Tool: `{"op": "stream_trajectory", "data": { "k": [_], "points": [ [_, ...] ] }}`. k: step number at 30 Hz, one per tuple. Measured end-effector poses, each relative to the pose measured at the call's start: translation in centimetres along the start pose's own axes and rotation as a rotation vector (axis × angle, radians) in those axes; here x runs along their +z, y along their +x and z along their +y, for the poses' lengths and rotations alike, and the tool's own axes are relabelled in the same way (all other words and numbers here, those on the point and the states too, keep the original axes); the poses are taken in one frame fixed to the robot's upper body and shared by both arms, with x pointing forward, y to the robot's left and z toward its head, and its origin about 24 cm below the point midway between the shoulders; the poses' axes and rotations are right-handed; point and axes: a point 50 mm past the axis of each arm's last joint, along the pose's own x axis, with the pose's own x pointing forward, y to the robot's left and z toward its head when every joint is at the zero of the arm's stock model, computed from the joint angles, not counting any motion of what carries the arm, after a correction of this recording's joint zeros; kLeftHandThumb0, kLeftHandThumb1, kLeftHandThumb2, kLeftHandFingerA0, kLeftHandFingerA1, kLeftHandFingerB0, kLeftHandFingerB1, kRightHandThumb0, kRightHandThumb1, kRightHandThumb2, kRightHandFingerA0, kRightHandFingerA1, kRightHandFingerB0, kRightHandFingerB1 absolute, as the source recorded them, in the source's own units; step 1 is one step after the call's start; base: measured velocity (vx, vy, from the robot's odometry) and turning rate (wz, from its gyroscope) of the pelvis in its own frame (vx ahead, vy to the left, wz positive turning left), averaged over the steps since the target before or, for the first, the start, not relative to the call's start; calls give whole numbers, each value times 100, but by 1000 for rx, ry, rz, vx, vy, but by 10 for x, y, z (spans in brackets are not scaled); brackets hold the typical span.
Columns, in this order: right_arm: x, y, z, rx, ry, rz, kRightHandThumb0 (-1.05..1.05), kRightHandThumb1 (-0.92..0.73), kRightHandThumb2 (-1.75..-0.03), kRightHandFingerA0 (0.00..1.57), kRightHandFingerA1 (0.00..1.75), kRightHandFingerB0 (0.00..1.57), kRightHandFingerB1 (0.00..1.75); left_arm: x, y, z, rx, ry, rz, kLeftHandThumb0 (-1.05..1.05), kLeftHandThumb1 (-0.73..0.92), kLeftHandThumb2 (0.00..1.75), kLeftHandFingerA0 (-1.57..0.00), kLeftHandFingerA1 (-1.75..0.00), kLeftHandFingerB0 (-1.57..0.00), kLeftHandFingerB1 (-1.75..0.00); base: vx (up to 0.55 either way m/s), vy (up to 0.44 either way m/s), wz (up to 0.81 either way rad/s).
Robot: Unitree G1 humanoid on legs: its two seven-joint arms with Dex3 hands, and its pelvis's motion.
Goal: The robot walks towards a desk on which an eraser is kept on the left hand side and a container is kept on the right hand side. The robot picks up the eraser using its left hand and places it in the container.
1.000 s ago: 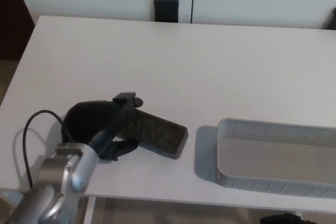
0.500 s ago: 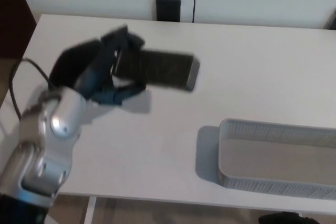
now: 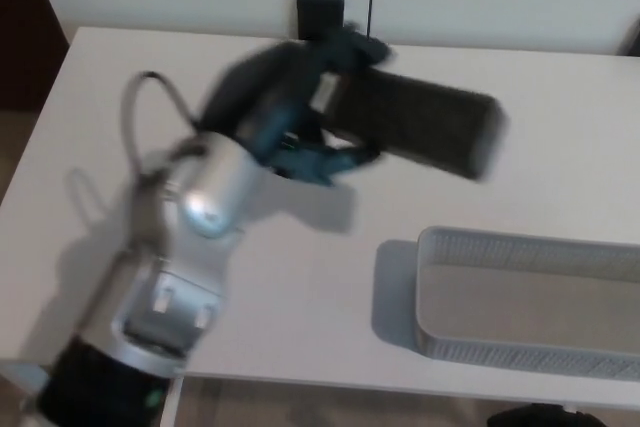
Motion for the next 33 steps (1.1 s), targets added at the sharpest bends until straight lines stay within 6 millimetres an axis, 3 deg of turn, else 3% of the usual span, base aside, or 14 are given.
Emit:
{"op": "stream_trajectory", "data": {
  "k": [2, 4, 6, 7, 10, 15, 19, 23, 25, 26, 27, 28, 29, 33],
  "points": [
    [1, 0, 0, -1, -1, -2, -40, -28, -93, 70, 86, 36, 67, 9, 1, -11, -29, -1, -13, -35, 78, 64, -94, -122, -71, -47, 0, 0, 0],
    [2, 1, 0, 1, -7, -5, -46, -36, -79, 64, 89, 38, 69, 18, 2, -23, -65, 5, -26, -35, 78, 66, -95, -135, -80, -89, 0, 0, 0],
    [4, 1, -1, 2, -14, -9, -49, -36, -78, 64, 89, 37, 69, 24, 2, -30, -88, 1, -33, -35, 78, 65, -97, -131, -77, -70, 0, 0, 0],
    [5, 2, -1, 3, -17, -10, -48, -36, -78, 65, 90, 38, 70, 27, 2, -34, -99, -7, -34, -37, 80, 65, -110, -107, -77, -51, 0, 0, 0],
    [7, 3, 0, 8, -31, -11, -48, -36, -79, 61, 88, 37, 69, 34, 0, -48, -133, -29, -28, -39, 79, 63, -122, -106, -83, -55, 0, 0, 0],
    [7, 3, 1, 12, -41, -7, -44, -26, -92, 58, 80, 35, 68, 38, -6, -65, -182, -70, -3, -34, 78, 70, -116, -120, -81, -107, 0, 0, 0],
    [8, 4, 0, 14, -46, -7, -48, -36, -78, 58, 86, 36, 70, 42, -12, -73, -218, -95, 12, -33, 78, 69, -116, -115, -82, -94, 0, 0, 0],
    [9, 4, 0, 17, -48, -9, -49, -28, -90, 61, 83, 35, 68, 42, -17, -79, -242, -118, 28, -33, 76, 72, -117, -114, -85, -92, 0, 0, 0],
    [9, 4, 0, 19, -48, -9, -51, -28, -90, 63, 84, 35, 68, 42, -20, -82, -255, -135, 36, -36, 73, 64, -117, -85, -80, -52, 0, 0, 0],
    [9, 4, 0, 20, -49, -8, -52, -28, -90, 63, 84, 35, 68, 41, -21, -83, -261, -141, 41, -53, 70, 61, -102, -67, -54, -38, 0, 0, 0],
    [9, 4, 0, 21, -50, -8, -51, -29, -89, 64, 84, 36, 68, 41, -22, -84, -265, -145, 43, -79, 71, 62, -55, -47, -15, -27, 0, 0, 0],
    [9, 4, 0, 23, -51, -7, -50, -29, -90, 63, 83, 36, 68, 42, -23, -85, -277, -142, 45, -87, 71, 62, -7, -31, 0, -22, 0, 0, 0],
    [9, 4, 0, 23, -52, -8, -49, -29, -90, 62, 83, 36, 69, 42, -24, -86, -296, -125, 41, -94, 58, 97, 0, -6, 0, -3, 0, 0, 0],
    [9, 4, 1, 27, -55, -7, -50, -30, -91, 61, 82, 35, 68, 44, -28, -90, -368, -45, 32, -104, 66, 103, 0, 0, 0, 0, 0, 0, 0]
  ]
}}
